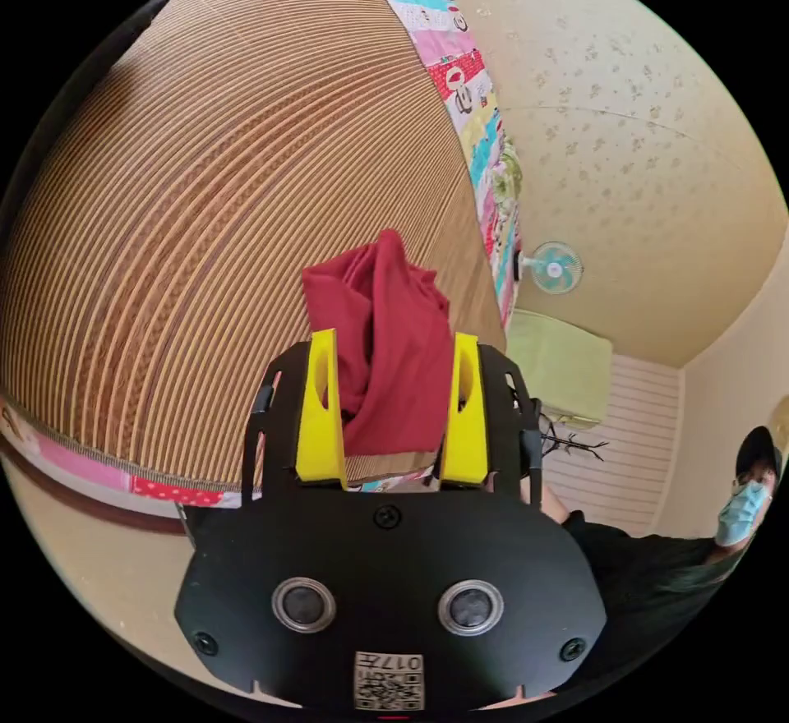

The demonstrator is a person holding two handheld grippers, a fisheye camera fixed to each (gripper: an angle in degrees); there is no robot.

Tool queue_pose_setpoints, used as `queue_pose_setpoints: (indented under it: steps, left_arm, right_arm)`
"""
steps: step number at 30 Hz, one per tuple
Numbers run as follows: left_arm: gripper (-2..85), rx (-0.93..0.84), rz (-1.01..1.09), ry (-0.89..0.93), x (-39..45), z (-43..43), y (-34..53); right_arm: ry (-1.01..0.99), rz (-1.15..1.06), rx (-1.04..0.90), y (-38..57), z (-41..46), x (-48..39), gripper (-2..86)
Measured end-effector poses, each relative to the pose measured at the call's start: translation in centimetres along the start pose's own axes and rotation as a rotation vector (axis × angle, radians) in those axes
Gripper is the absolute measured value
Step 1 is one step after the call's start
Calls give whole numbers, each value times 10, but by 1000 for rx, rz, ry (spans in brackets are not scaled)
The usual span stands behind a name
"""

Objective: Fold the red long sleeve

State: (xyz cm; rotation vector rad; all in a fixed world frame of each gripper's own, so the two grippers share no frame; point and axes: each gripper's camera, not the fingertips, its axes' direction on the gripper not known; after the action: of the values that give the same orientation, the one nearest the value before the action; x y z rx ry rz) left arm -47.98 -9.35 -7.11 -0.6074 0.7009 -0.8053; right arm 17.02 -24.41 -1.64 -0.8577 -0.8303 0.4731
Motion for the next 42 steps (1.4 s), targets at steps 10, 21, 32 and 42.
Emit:
queue_pose_setpoints:
  steps: [10,21,32,42]
  left_arm:
    - [158,-58,-169,41,-71,88,55]
    - [52,-297,746,-12,217,196,111]
    - [119,-404,627,-13,185,317,182]
    - [152,-584,99,5,1,385,144]
  right_arm:
    - [335,29,-195,6,159,18,30]
    - [105,70,-102,20,85,85,19]
    - [-116,224,-69,37,-10,239,132]
    - [-266,144,-287,9,72,264,196]
